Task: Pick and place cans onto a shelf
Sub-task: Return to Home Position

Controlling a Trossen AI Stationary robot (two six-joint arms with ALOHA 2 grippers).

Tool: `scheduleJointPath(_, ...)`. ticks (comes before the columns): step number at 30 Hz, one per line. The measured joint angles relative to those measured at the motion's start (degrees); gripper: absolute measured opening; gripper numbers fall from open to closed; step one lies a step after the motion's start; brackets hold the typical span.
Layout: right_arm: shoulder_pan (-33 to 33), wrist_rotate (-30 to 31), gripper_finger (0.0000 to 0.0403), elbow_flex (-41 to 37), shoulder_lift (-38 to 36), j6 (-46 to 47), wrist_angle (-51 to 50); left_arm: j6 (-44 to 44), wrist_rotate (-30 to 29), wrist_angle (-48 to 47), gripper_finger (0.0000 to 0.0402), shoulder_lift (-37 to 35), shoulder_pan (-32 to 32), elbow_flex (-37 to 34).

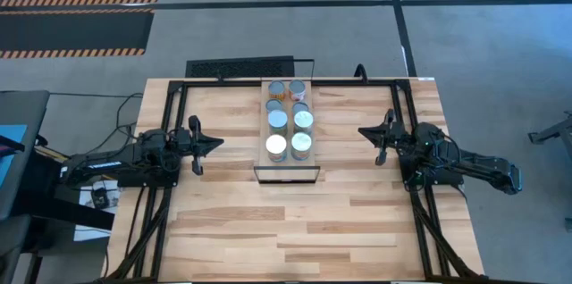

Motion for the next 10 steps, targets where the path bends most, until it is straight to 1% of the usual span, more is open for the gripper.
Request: scheduleJointPath(10, -0.01, 0.00, 0.0038, 0.00, 0.00, 0.00, -0.01, -0.50, 0.00, 0.00, 0.0000, 0.00, -0.01, 0.00)
